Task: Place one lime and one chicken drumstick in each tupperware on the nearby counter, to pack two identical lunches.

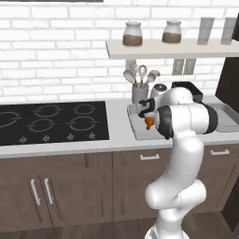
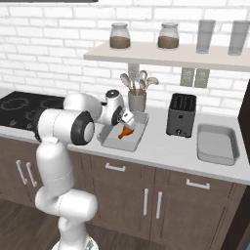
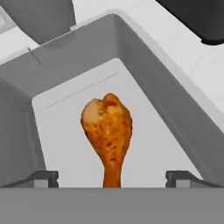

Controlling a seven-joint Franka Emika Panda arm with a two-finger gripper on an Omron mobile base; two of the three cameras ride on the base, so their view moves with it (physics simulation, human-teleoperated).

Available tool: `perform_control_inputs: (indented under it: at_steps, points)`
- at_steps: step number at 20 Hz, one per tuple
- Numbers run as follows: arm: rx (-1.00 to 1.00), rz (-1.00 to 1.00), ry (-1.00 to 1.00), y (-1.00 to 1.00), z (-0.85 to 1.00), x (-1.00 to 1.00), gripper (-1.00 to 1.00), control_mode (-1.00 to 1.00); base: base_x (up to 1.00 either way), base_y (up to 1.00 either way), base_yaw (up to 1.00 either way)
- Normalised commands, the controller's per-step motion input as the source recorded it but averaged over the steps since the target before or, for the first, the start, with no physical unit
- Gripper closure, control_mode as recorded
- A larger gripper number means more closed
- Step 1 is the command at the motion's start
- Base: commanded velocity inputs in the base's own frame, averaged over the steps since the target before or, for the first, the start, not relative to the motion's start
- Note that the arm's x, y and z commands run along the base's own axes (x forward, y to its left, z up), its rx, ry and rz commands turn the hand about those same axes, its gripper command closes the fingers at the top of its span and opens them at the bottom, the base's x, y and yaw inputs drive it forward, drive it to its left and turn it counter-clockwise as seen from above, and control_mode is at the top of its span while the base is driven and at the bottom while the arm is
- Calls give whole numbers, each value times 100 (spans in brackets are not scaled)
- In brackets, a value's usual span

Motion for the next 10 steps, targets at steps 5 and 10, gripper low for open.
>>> perform_control_inputs:
  at_steps: [5,10]
  points:
    - [11,2,-5,0,100,-100,-100,-100,0,0,0]
    - [5,2,25,0,100,-100,-100,-100,0,0,0]
